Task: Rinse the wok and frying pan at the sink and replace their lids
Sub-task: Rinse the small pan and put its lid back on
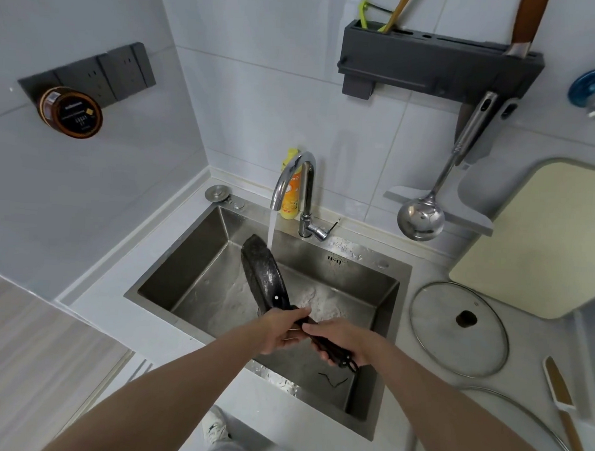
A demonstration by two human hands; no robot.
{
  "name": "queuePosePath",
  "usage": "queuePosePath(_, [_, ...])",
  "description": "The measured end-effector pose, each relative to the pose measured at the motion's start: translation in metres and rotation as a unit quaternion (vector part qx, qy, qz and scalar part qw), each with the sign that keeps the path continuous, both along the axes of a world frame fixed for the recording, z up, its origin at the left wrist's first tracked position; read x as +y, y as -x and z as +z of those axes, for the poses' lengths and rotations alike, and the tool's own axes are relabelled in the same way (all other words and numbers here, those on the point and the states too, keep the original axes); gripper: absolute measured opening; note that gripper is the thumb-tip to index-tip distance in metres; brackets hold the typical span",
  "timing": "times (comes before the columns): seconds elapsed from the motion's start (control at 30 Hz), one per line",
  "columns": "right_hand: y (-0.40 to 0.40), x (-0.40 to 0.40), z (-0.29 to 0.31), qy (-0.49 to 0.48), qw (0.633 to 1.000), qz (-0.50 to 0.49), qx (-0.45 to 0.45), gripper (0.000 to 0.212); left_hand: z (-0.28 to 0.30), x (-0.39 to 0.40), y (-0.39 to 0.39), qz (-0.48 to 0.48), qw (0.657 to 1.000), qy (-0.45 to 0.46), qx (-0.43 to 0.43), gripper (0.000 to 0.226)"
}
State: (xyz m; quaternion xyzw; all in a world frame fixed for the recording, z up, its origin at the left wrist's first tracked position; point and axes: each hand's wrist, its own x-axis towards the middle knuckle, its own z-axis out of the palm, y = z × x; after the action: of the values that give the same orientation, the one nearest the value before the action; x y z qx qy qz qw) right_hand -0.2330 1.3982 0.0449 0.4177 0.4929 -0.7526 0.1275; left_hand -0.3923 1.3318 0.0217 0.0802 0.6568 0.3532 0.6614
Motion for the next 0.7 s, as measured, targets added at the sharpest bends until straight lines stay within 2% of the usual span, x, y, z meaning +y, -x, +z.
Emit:
queuePosePath(0.2, [-0.016,0.007,0.002,-0.061,0.998,0.017,0.004,0.038,0.004,0.005,-0.009,-0.022,0.999,0.009,-0.024,0.019])
queuePosePath(0.3, [-0.016,0.009,0.002,-0.21,0.976,0.051,-0.01,0.045,0.003,0.011,-0.011,0.016,0.999,0.001,-0.039,0.006])
queuePosePath(0.37, [-0.014,0.009,-0.001,-0.301,0.95,0.082,-0.027,0.041,0.004,0.014,-0.01,0.032,0.999,-0.008,-0.043,0.004])
queuePosePath(0.43, [-0.008,0.008,0.0,-0.3,0.949,0.087,-0.036,0.032,0.003,0.015,-0.008,0.046,0.997,-0.017,-0.053,0.008])
queuePosePath(0.53, [0.0,0.006,0.006,-0.206,0.976,0.06,-0.026,0.017,0.001,0.015,-0.008,0.07,0.994,-0.034,-0.074,0.008])
queuePosePath(0.63, [0.013,-0.001,0.011,-0.278,0.957,0.08,-0.015,0.01,0.0,0.017,-0.005,0.1,0.991,-0.038,-0.08,0.011])
queuePosePath(0.7, [0.02,-0.005,0.008,-0.352,0.932,0.088,-0.023,0.02,0.001,0.021,-0.003,0.108,0.99,-0.037,-0.08,0.014])
